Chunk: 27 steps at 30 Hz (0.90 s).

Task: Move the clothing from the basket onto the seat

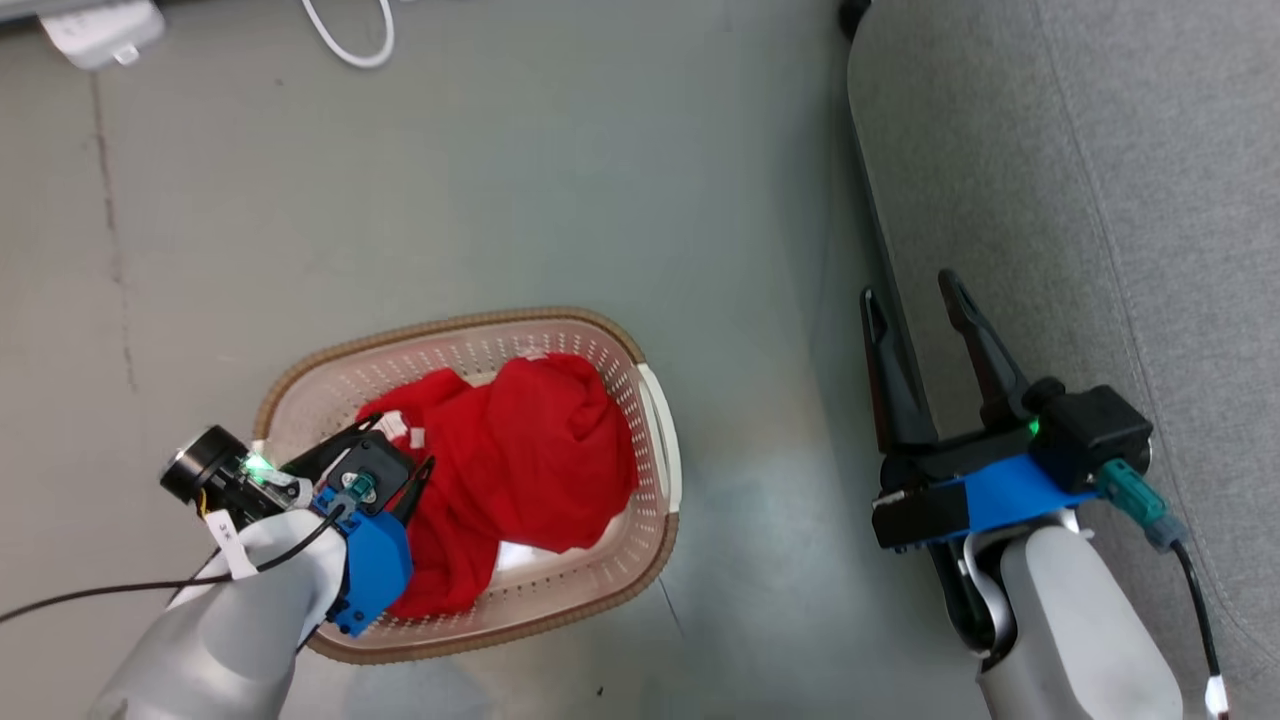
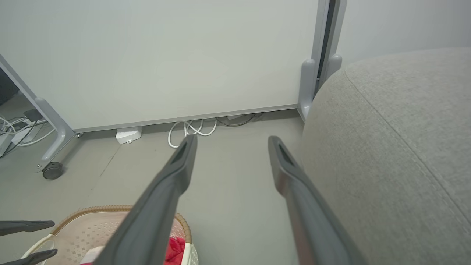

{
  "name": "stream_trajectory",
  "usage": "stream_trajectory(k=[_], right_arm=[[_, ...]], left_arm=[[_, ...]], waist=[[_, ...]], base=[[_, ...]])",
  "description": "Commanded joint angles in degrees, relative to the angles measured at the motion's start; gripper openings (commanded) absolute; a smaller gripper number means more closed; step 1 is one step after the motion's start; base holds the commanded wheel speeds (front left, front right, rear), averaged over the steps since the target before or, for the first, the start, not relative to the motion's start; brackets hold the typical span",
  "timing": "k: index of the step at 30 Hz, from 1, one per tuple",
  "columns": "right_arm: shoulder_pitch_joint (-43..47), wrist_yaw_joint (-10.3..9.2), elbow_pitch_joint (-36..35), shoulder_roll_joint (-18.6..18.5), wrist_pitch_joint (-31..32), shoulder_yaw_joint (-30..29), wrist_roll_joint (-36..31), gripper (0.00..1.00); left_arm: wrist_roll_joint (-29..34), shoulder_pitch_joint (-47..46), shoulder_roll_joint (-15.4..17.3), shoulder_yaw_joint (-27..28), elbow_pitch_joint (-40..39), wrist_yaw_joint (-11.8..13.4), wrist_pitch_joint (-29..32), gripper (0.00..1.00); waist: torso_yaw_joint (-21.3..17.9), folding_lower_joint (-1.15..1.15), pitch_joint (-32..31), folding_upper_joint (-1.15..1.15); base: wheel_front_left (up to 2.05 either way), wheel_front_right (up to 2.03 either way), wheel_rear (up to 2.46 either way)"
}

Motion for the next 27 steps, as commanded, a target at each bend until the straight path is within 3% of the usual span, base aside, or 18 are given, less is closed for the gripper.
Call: stream_trajectory(k=[1,15,27], right_arm=[[-1.5,-0.03,-0.5,-0.1,0.0,0.3,0.0,1.00],[-6.6,-0.03,-2.3,-0.1,0.0,1.4,0.7,1.00],[-8.7,-0.03,-4.3,-0.1,0.0,0.9,0.7,1.00]], left_arm=[[0.1,-1.7,0.5,-1.7,1.8,0.1,0.2,1.00],[-1.3,-9.6,1.0,-19.2,10.1,0.1,4.5,1.00],[-6.9,-14.7,3.1,-28.0,11.1,0.1,10.6,1.00]], waist=[[-1.1,-0.01,2.7,0.00],[-3.5,-0.01,12.1,0.00],[-5.3,-0.01,20.0,0.00]], base=[[0.00,0.00,0.00],[0.00,0.00,0.00],[0.00,0.00,0.00]])
